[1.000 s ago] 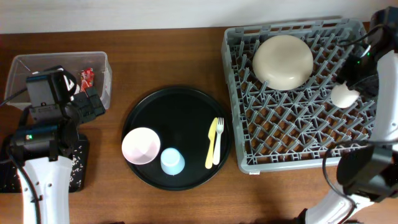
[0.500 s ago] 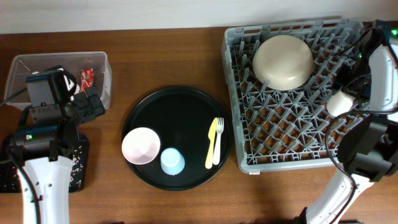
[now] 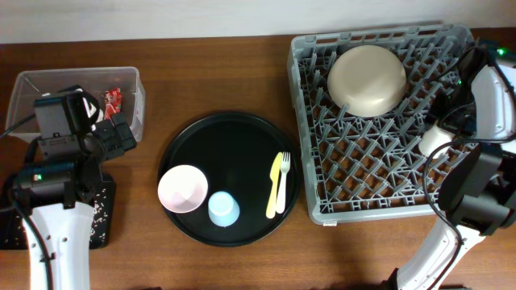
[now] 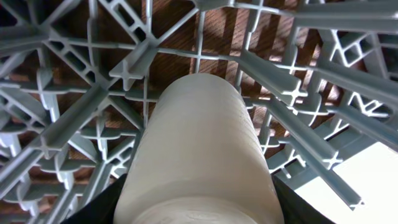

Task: Sort waste into correct bins and load items into the dishwasher rack
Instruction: 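Carry the white cup right and set it upside down in the rack, then move the right gripper to the tray and grasp the light-blue cup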

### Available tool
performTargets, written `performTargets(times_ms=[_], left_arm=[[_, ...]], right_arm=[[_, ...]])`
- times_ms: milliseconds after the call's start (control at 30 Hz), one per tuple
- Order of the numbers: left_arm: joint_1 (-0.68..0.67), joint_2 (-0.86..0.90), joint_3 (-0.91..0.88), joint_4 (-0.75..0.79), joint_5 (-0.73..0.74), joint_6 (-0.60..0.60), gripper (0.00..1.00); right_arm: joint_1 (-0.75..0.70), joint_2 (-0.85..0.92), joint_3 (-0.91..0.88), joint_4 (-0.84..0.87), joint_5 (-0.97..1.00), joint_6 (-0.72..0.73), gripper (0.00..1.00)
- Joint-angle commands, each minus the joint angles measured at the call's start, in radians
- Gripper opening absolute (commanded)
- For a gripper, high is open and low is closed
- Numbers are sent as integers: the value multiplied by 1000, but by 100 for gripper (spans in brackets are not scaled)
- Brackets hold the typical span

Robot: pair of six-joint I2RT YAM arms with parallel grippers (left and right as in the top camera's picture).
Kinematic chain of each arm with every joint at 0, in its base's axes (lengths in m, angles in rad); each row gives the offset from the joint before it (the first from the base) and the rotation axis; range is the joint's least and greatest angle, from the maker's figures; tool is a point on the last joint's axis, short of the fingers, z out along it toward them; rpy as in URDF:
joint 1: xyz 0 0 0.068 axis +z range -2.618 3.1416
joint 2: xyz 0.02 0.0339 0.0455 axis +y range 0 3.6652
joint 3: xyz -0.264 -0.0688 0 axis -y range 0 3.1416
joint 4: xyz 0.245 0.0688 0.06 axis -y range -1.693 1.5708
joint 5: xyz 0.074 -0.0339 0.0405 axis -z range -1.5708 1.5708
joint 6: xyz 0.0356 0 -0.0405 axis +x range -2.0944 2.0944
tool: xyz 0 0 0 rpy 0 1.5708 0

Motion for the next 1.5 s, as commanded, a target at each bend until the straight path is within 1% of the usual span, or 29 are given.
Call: performTargets(times_ms=[0,67,100,133,167,200,233,300,333,367,433,467,500,567,633,667,700,767,800,867,900,967,1100,1167,1267,1400,1467], left_arm=[[3,-5,13,-2,-10,3,99],[3,-5,13,-2,-10,3,99],[3,-5,13,-2,-10,3,99],[3,-5,13,-2,-10,3,99],[3,-5,13,-2,-10,3,99],[3,-5,13,-2,-10,3,99],[3,-5,13,-2,-10,3,99],[3,-5,13,-2,-10,3,99],[3,-5,13,-2,-10,3,99],[3,-5,13,-2,-10,3,99],[3,-5,13,-2,-10,3,99],[3,-5,13,-2,-10,3,99],[3,-5,13,-2,-10,3,99],[3,-5,13,-2,-10,3,99],[3,-5,13,-2,-10,3,99],[3,-5,13,-2,-10,3,99],[3,-5,13,-2,-10,3,99],[3,-5,13,-2,-10,3,99],[3,-5,13,-2,-10,3,99],[3,-5,13,-2,-10,3,99],[3,-5,13,-2,-10,3,99],[3,-5,13,-2,-10,3,99],[3,-5,13,-2,-10,3,99],[3,-5,13,-2,-10,3,100],[3,-5,13,-2,-10,3,99],[3,-5,13,-2,-10,3,99],[3,-5,13,-2,-10,3,99]], right_arm=[[-9,7,-8,3,9,-2,67],[-9,7,-8,6,9,-3,68],[-9,7,-8,6,9,-3,76],[-9,7,-8,2,9,-2,91],[-9,7,-8,1,9,-3,97],[-9,7,-8,0,9,-3,100],[-9,7,-8,-2,9,-3,98],[-9,6,10,-18,-1,-3,99],[-8,5,52,-51,-14,-4,100],[-8,-4,100,-86,-38,-30,98],[-6,-50,199,-161,-131,-87,95],[11,-101,245,-196,-223,-139,94],[34,-143,254,-207,-267,-160,93],[122,-228,254,-236,-285,-183,93],[269,-282,254,-271,-285,-216,93],[325,-290,254,-282,-285,-216,94],[421,-291,254,-297,-286,-216,96],[560,-290,240,-288,-289,-216,98],[665,-289,222,-271,-290,-229,99],[797,-286,190,-254,-288,-268,99],[873,-285,165,-240,-289,-269,99],[996,-283,89,-155,-288,-269,99],[1143,-283,-86,18,-290,-268,98],[1210,-283,-219,150,-292,-269,98],[1273,-283,-378,349,-298,-268,98],[1312,-281,-486,528,-299,-268,98],[1310,-273,-518,576,-264,-268,98]])
